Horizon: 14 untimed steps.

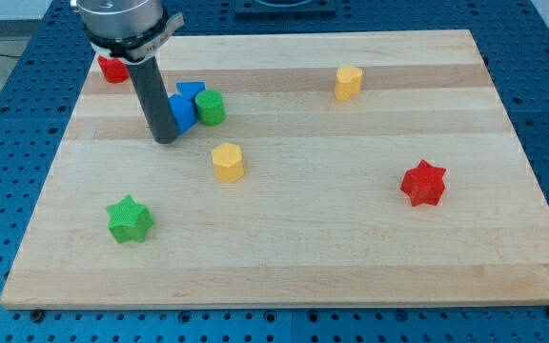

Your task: Move the green star diagonally left of the yellow hexagon

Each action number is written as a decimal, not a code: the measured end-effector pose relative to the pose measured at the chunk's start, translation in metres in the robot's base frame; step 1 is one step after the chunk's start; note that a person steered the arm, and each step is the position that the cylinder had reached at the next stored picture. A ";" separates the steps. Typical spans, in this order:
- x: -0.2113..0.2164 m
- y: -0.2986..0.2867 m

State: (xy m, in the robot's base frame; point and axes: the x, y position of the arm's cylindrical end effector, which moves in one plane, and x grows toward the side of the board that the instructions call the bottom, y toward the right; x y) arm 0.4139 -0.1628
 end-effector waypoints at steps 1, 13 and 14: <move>0.024 -0.028; 0.094 0.009; 0.130 0.014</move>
State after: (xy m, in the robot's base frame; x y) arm 0.5444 -0.1491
